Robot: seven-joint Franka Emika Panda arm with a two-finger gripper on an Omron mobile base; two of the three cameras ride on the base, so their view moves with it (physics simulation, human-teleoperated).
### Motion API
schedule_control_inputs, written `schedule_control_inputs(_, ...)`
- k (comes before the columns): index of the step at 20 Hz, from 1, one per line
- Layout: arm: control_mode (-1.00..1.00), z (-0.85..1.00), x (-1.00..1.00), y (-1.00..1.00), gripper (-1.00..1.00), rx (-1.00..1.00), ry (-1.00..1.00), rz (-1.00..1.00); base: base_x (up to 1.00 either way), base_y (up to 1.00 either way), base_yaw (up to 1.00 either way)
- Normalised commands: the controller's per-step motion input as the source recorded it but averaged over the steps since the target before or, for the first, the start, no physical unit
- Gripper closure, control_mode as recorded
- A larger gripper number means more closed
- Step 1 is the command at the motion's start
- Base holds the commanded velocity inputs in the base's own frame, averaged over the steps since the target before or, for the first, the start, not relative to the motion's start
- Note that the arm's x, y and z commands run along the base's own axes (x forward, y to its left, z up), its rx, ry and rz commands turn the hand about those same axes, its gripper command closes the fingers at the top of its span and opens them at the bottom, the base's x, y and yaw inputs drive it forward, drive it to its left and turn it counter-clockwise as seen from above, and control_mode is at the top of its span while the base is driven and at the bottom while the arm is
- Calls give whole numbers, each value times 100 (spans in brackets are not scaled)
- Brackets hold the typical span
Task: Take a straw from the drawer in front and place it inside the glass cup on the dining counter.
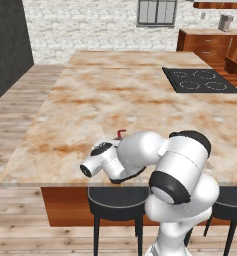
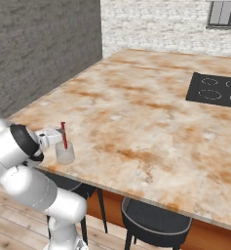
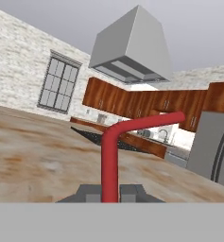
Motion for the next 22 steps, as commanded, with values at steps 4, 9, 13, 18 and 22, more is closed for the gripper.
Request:
schedule_control_inputs(4, -100, -8, 0, 0, 100, 0, 0, 0, 0, 0, 0)
schedule_control_inputs(9, -100, -2, 0, 0, -100, 0, 0, 0, 0, 0, 0)
schedule_control_inputs(13, -100, 0, 0, 0, -100, 0, 1, 0, 0, 0, 0)
schedule_control_inputs(18, -100, 0, 0, 0, -100, 0, 0, 0, 0, 0, 0)
schedule_control_inputs(22, -100, 0, -4, 0, -100, 0, 4, 0, 0, 0, 0)
